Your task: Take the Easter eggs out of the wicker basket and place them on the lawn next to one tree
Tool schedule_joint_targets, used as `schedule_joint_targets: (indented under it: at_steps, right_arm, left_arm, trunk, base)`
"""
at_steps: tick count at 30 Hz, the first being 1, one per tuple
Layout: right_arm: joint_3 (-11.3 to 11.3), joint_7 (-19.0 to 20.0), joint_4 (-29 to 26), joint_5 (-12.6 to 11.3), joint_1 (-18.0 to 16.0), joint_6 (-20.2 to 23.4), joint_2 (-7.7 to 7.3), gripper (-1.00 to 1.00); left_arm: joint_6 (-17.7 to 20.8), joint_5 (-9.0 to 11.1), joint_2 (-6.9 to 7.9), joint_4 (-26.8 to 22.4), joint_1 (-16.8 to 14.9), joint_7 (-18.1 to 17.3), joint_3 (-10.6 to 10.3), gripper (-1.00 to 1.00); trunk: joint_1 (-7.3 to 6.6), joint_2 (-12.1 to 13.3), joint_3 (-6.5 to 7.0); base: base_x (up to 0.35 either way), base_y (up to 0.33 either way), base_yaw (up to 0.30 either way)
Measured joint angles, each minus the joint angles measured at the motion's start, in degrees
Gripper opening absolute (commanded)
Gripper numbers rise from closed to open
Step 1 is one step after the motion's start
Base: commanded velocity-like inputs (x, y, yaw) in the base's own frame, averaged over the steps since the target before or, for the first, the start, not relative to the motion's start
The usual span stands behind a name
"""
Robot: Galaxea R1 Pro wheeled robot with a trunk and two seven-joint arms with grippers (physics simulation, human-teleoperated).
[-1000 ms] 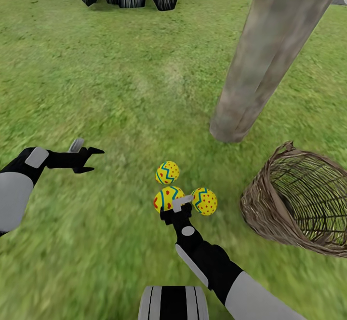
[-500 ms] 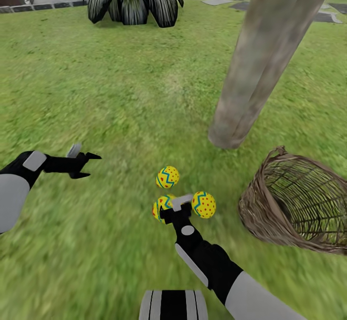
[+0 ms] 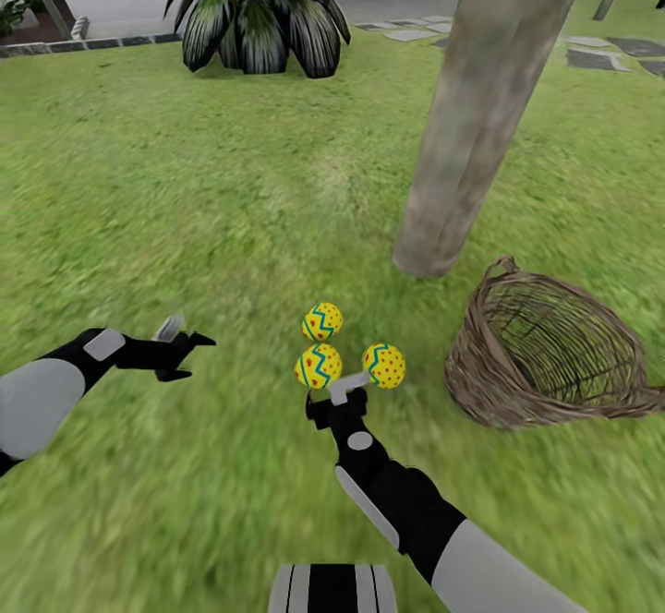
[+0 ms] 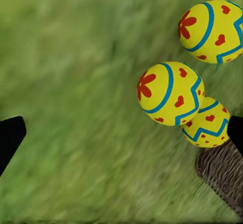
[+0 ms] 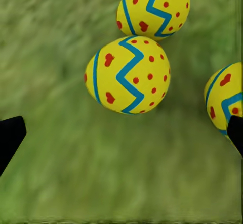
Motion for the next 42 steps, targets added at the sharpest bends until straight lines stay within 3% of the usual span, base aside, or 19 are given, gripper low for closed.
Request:
schedule_joint_targets:
  at_steps: [7,8,10,11,17,20,22,28,35,39,42]
  right_arm:
    - [0.1,0.1,-0.3,0.0,0.0,-0.4,0.26,1.00]
    - [0.0,0.2,-0.4,0.0,0.0,-0.6,0.07,1.00]
    - [-0.1,0.1,-0.4,0.1,0.3,-1.4,-0.33,1.00]
    - [-0.2,0.1,-0.4,0.0,0.5,-4.0,-0.74,1.00]
    - [-0.2,0.0,-0.4,0.0,0.6,-5.7,-1.13,1.00]
    - [-0.2,0.1,-0.4,0.0,0.6,-5.8,-1.28,1.00]
    - [-0.2,0.1,-0.5,-0.1,0.6,-5.8,-1.29,1.00]
    - [-0.2,0.0,-0.4,0.0,0.7,-6.0,-1.51,1.00]
    - [-0.2,-0.1,2.0,-0.2,3.2,-8.6,-2.33,1.00]
    - [-0.2,-0.3,2.9,0.0,5.2,-11.1,-2.65,1.00]
    - [-0.3,-0.6,3.2,0.0,7.5,-12.0,-4.38,1.00]
  left_arm:
    - [-0.3,-0.2,0.12,0.0,1.6,0.1,-0.3,1.00]
    - [-2.5,-5.2,-0.09,0.1,3.3,0.0,-1.5,1.00]
    - [-10.0,-8.6,-0.96,0.1,4.9,-0.1,-1.3,1.00]
    - [-15.6,-9.6,-1.92,0.1,6.9,0.0,-1.5,1.00]
    - [-21.0,-10.0,-3.02,0.1,11.2,0.0,-1.5,1.00]
    - [-28.7,-10.0,-3.82,0.1,15.0,0.0,-1.5,1.00]
    - [-37.0,-10.0,-4.21,0.1,18.2,0.2,-1.7,1.00]
    - [-40.9,-9.9,-4.45,0.1,22.5,0.4,-1.7,1.00]
    - [-54.6,-9.8,-6.66,-0.1,28.5,0.8,-1.4,1.00]
    - [-57.9,-9.8,-6.89,-0.1,29.5,0.8,-1.3,1.00]
    - [-58.8,-9.8,-6.84,-0.1,29.8,0.9,-1.3,1.00]
  trunk:
    - [-0.18,0.1,1.55]
    - [-0.20,0.1,1.82]
    - [-0.26,0.1,2.41]
    - [-0.29,0.1,2.72]
    - [-0.46,0.2,4.46]
    - [-0.55,0.3,5.17]
    - [-0.60,0.3,5.61]
    - [-0.75,0.4,7.06]
    - [-0.94,0.5,9.20]
    - [-1.04,0.5,10.46]
    - [-1.09,0.6,11.39]
  base:
    - [-0.340,0.000,-0.004]
    - [-0.298,0.000,-0.058]
    - [-0.253,0.000,-0.077]
    - [-0.213,0.000,-0.084]
    - [-0.106,0.000,-0.057]
    - [-0.015,0.000,-0.009]
    - [-0.002,0.000,-0.001]
    - [0.000,0.000,0.000]
    - [0.000,0.000,0.000]
    - [-0.030,0.000,0.000]
    - [-0.216,0.000,0.000]
